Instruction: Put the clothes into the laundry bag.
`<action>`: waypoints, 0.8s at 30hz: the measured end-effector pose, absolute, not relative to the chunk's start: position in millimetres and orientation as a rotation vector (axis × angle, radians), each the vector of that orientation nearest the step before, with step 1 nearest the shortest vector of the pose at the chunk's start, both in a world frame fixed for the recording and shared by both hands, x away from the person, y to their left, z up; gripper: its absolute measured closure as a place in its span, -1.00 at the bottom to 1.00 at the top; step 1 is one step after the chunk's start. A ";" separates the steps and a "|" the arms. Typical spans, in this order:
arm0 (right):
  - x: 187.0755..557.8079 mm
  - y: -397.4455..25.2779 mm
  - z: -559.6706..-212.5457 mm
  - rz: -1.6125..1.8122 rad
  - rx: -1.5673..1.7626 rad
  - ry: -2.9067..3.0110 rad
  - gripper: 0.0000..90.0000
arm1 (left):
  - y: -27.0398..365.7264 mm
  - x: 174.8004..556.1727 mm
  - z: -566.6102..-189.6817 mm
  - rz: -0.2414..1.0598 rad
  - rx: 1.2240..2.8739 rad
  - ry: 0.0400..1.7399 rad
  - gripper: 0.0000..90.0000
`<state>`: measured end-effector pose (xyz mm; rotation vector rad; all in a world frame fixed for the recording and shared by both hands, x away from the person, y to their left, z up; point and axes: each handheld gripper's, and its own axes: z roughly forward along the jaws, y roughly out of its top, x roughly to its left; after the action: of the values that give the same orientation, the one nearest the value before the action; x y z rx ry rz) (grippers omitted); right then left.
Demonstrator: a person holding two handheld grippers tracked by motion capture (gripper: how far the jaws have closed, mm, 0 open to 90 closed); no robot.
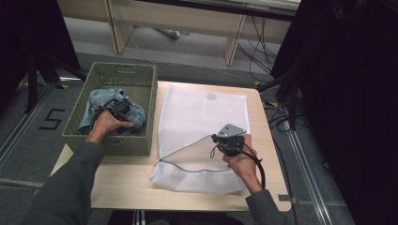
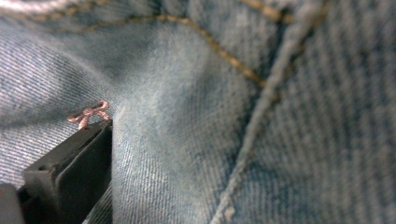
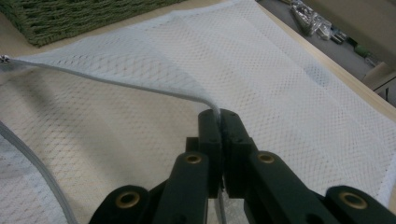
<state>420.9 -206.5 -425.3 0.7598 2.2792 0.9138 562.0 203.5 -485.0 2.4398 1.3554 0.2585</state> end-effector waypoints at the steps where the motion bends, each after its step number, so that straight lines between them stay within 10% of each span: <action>1: 420.6 -205.9 -425.9 0.919 0.769 2.279 0.98 | 203.8 562.2 -486.0 0.252 2.414 1.375 -1.00; 6: 420.3 -206.6 -425.0 0.922 0.762 2.275 0.98 | 209.2 565.1 -488.3 0.219 2.410 1.364 -0.96; 13: 419.8 -206.8 -424.5 0.924 0.758 2.265 0.98 | 217.3 565.1 -479.2 0.244 2.395 1.331 -0.09; 24: 419.7 -207.5 -424.1 0.933 0.780 2.254 0.98 | 217.0 556.8 -459.7 0.350 2.344 1.255 0.46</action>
<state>419.7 -207.5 -424.1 0.7796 2.2544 0.9327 556.8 217.0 -459.7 2.3438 1.2547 0.3499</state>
